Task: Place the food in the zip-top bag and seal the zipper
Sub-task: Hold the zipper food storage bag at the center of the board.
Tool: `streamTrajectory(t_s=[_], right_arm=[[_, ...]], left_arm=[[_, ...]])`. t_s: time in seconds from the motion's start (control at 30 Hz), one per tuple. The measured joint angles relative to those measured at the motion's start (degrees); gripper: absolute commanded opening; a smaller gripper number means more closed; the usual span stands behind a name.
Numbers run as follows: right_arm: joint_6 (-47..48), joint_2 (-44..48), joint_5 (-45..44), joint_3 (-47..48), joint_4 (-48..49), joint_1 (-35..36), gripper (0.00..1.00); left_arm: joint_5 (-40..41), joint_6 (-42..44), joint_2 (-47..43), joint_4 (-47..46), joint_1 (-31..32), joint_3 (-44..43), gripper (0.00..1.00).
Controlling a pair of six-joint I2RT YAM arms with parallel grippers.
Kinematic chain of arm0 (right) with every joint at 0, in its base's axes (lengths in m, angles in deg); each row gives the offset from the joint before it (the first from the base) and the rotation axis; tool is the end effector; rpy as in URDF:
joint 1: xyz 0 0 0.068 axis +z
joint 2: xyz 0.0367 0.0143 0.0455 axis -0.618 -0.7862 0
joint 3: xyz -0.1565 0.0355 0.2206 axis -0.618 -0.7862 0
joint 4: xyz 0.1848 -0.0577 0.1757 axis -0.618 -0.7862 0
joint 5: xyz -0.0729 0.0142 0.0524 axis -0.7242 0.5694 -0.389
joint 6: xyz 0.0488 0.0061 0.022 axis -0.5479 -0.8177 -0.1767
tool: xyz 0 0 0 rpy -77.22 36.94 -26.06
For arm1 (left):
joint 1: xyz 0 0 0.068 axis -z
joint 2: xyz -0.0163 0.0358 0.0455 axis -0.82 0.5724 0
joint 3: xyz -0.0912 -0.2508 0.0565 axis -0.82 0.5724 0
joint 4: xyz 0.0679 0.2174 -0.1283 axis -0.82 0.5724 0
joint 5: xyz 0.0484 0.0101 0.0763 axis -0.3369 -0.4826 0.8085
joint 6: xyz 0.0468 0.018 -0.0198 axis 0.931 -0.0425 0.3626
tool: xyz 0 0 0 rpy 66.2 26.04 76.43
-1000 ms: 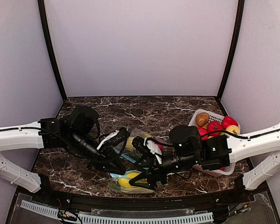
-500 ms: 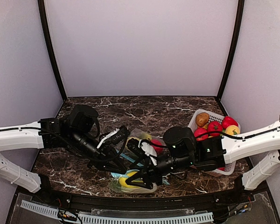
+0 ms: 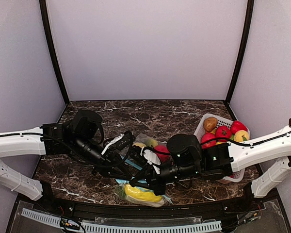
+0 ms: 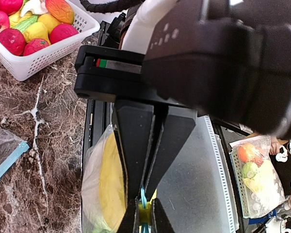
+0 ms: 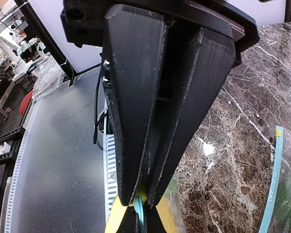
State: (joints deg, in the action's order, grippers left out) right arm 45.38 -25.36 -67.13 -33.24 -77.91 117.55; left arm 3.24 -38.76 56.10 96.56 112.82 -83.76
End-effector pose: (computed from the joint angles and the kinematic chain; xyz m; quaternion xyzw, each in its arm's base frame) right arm 0.0531 0.3232 0.2685 -0.4880 0.6767 0.4594 0.3048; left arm 0.1144 -0.2316 0.2934 0.5228 0.6369 -0.5388 0.1755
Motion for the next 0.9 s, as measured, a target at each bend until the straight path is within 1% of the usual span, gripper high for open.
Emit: streamTrajectory(t_s=[0.2, 0.4, 0.6, 0.9], right_arm=[[-0.1, 0.1, -0.3, -0.2, 0.0, 0.1, 0.00], [-1.5, 1.4, -0.5, -1.1, 0.2, -0.7, 0.00], [-2.9, 2.4, -0.3, -2.4, -1.2, -2.2, 0.00], [-3.5, 3.7, -0.1, -3.2, -1.7, -3.2, 0.00]], left_arm=[[1.6, 2.2, 0.0, 1.4, -0.1, -0.5, 0.01], [5.1, 9.3, 0.4, 7.6, -0.1, -3.8, 0.01], [9.3, 15.0, 2.7, 14.3, -0.1, -7.0, 0.01], [11.8, 17.9, 3.2, 15.8, -0.1, -8.2, 0.01]])
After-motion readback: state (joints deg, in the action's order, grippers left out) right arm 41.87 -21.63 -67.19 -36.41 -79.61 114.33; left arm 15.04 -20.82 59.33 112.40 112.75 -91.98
